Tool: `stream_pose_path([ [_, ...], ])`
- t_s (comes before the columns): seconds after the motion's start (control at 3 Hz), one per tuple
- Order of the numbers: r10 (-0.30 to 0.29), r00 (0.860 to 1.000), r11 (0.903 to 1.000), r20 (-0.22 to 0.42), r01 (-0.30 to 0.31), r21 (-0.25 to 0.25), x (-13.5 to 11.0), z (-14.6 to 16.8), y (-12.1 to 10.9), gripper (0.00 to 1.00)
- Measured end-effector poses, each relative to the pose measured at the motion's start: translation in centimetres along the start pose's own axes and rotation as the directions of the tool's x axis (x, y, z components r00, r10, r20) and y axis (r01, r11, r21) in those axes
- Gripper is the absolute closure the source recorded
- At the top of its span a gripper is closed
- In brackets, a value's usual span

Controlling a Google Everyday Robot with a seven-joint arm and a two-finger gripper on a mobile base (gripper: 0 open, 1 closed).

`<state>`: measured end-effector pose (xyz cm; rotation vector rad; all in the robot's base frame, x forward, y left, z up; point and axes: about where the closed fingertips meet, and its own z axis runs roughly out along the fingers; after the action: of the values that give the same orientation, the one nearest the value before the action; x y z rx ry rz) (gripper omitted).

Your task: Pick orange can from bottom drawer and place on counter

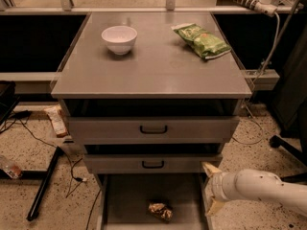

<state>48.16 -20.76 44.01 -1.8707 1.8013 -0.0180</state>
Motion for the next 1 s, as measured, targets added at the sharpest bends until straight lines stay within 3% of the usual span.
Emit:
stream_pose_path([
  [0.33, 0.008, 0.999, 0.9987, 0.045, -0.006, -0.051, -0.5, 2.5, 1.9, 0.00],
  [0.67, 0.049, 0.993, 0.9953, 0.110, -0.039, -0.089, -1.0, 7.2, 4.8, 0.00],
  [1.0, 0.089, 0.979, 0.9920, 0.184, -0.070, -0.105, -1.3, 11.7, 7.5, 0.00],
])
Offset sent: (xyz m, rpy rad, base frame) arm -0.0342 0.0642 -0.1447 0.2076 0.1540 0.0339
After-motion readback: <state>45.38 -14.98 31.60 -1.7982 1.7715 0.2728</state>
